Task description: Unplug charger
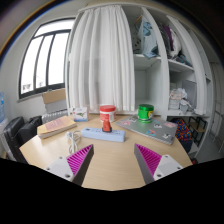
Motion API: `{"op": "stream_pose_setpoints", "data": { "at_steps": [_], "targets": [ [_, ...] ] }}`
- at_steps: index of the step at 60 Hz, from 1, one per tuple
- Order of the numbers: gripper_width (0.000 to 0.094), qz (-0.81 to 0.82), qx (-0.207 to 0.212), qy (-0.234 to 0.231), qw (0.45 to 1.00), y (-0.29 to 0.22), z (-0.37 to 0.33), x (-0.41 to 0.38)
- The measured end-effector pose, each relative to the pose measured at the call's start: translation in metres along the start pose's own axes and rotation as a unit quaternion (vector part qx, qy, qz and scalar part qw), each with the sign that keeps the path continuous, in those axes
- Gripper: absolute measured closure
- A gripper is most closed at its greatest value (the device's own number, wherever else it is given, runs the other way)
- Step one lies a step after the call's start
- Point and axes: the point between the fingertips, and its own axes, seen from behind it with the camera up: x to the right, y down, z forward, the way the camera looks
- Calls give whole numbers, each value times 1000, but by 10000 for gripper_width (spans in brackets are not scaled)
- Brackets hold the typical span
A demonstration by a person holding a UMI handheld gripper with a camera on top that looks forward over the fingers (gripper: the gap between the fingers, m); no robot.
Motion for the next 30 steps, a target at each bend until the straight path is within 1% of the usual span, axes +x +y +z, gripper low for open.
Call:
{"op": "stream_pose_setpoints", "data": {
  "at_steps": [9, 14, 22, 25, 30],
  "targets": [
    [88, 5, 5, 8, 1000, -18, 59, -21],
    [90, -3, -11, 9, 1000, -17, 95, -30],
    [96, -7, -18, 38, 999, -22, 145, -27],
    [136, 2, -22, 47, 999, -23, 159, -24],
    [302, 19, -15, 61, 998, -31, 176, -15]
  ]
}}
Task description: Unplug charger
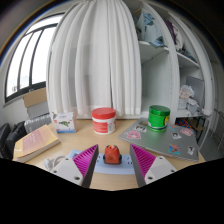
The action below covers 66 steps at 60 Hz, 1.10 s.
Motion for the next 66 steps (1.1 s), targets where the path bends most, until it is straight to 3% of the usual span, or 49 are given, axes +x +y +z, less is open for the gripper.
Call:
{"op": "stream_pose_setpoints", "data": {
  "at_steps": [4, 7, 21, 29, 35, 39, 47, 66],
  "targets": [
    [461, 5, -7, 16, 1000, 0, 9, 6],
    [609, -2, -16, -7, 1000, 3, 12, -6],
    [834, -7, -12, -15, 1000, 1, 11, -7],
    [854, -15, 5, -33, 999, -7, 6, -10],
    [855, -19, 91, -19, 996, -72, -26, 1],
    [855, -7, 116, -25, 993, -100, -48, 5],
    [855, -6, 118, -7, 993, -111, -62, 40],
    [844, 0, -49, 29, 998, 8, -35, 113]
  ]
}}
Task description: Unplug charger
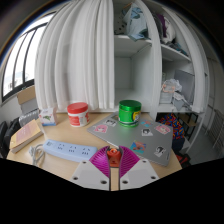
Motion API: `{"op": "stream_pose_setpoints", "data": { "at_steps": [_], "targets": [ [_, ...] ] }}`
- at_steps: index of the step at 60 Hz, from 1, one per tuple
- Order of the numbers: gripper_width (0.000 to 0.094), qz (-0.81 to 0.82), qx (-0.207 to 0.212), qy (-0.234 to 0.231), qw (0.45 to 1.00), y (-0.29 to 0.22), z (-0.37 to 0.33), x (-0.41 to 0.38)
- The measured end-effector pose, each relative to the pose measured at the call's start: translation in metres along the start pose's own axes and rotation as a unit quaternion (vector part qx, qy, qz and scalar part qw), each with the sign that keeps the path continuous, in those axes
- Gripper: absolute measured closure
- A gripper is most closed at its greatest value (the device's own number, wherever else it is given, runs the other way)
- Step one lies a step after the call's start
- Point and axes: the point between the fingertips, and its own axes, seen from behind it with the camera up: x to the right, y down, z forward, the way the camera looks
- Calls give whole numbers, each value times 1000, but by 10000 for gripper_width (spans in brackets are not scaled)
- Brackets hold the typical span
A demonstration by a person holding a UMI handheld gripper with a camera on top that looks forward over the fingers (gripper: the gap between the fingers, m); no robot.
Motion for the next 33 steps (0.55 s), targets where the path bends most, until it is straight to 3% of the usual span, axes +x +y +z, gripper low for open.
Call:
{"op": "stream_pose_setpoints", "data": {
  "at_steps": [9, 14, 20, 22, 27, 30, 33],
  "targets": [
    [808, -1, -39, -3, 999, 24, 9, 5],
    [722, -6, -63, -8, 998, 36, 11, 3],
    [630, -13, -57, -15, 998, 36, 13, 2],
    [553, -9, -66, -23, 998, 40, 11, 2],
    [162, 1, -61, -40, 997, 39, 6, 1],
    [85, 4, -50, -49, 998, 36, 2, 3],
    [88, 8, -34, -54, 998, 29, -5, 8]
  ]
}}
